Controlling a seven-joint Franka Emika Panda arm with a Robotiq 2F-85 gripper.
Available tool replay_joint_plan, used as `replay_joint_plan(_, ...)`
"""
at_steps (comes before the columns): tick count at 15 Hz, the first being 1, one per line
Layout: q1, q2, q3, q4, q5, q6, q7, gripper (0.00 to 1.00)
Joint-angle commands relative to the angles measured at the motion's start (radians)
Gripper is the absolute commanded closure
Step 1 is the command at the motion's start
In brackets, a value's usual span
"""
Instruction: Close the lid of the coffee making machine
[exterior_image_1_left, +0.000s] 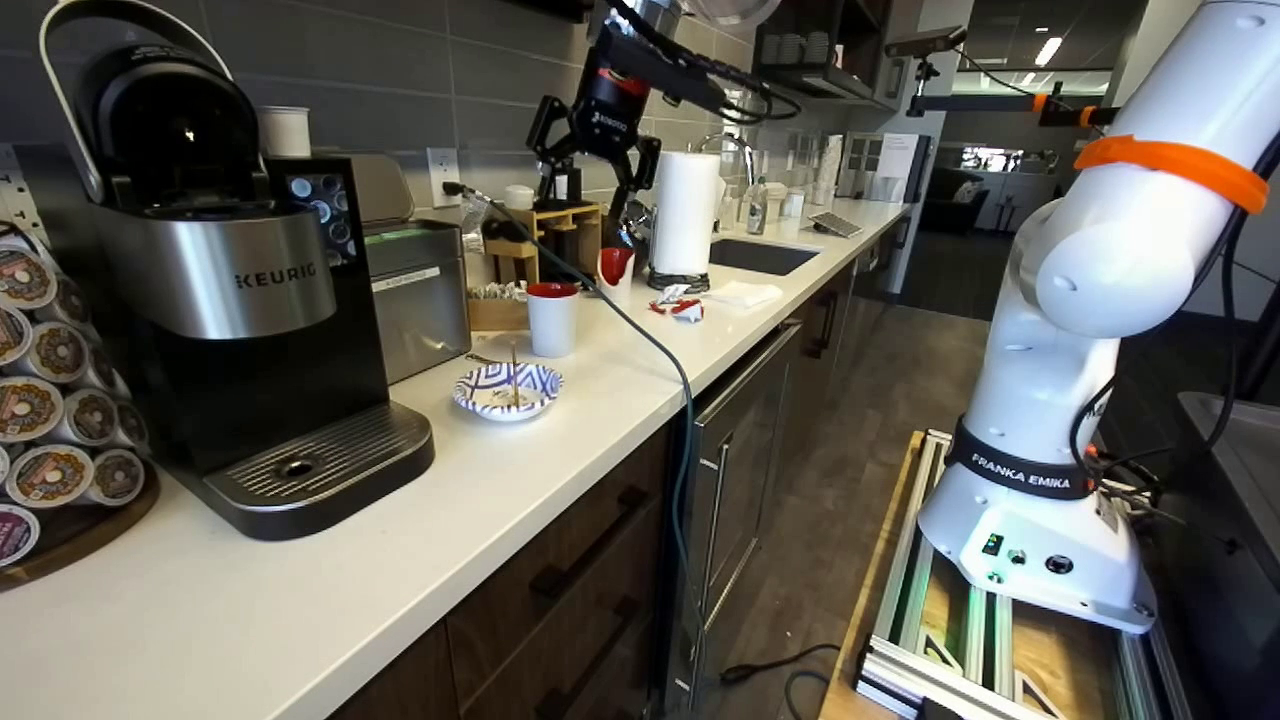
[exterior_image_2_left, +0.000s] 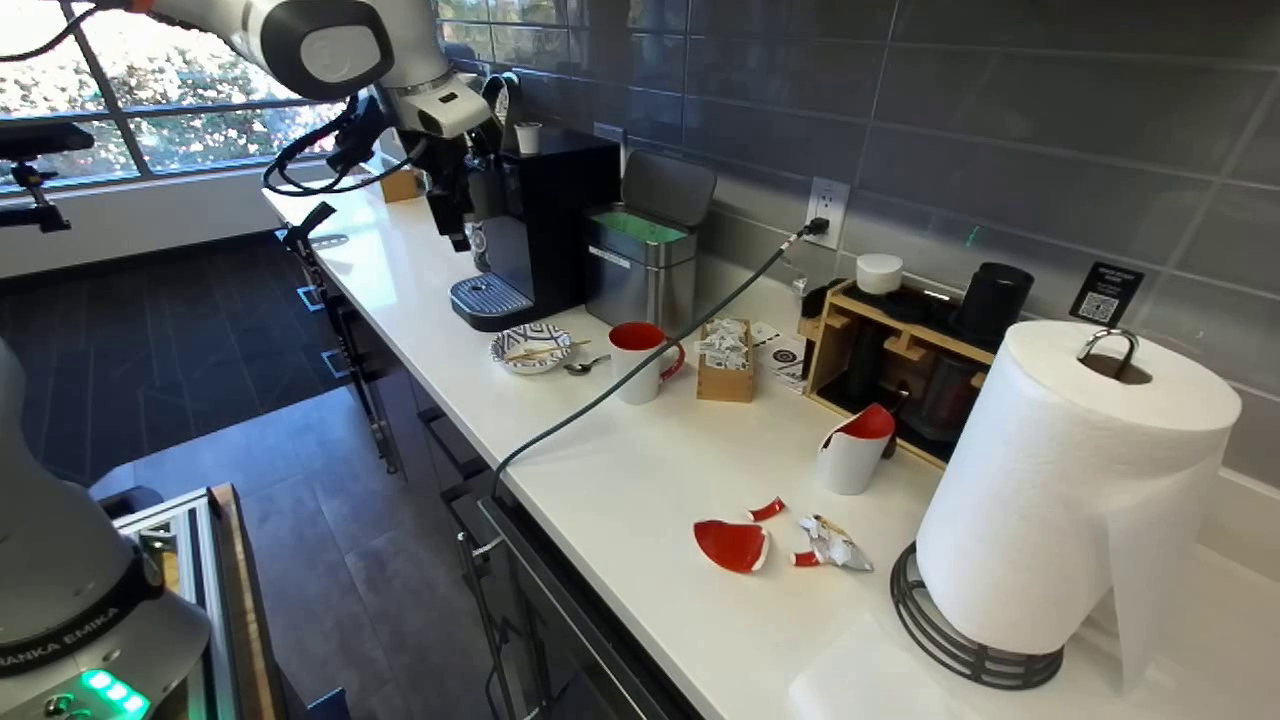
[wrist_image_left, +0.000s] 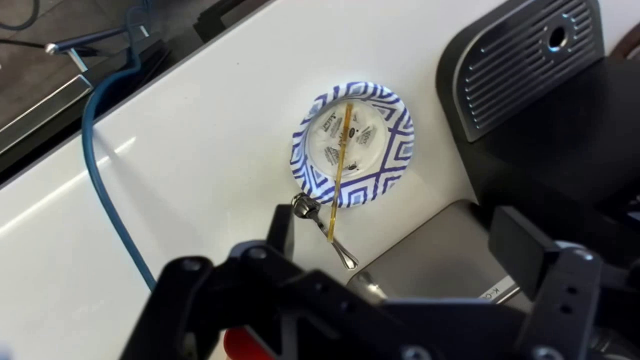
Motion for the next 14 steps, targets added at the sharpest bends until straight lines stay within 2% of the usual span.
replay_joint_plan(1, 0.003, 0.003, -0.003, 0.003, 0.014, 0.014, 0.021, 0.00)
replay_joint_plan(3, 0.004, 0.004, -0.002, 0.004, 0.025, 0.031, 0.043, 0.00)
replay_joint_plan(5, 0.027, 0.026, -0.026, 0.007, 0.148, 0.093, 0.046, 0.00)
replay_joint_plan(7, 0.050, 0.027, -0.057, 0.000, 0.266, 0.168, -0.021, 0.00)
replay_joint_plan(10, 0.100, 0.021, -0.112, -0.007, 0.438, 0.278, -0.244, 0.00)
replay_joint_plan(14, 0.133, 0.026, -0.135, 0.003, 0.488, 0.257, -0.532, 0.00)
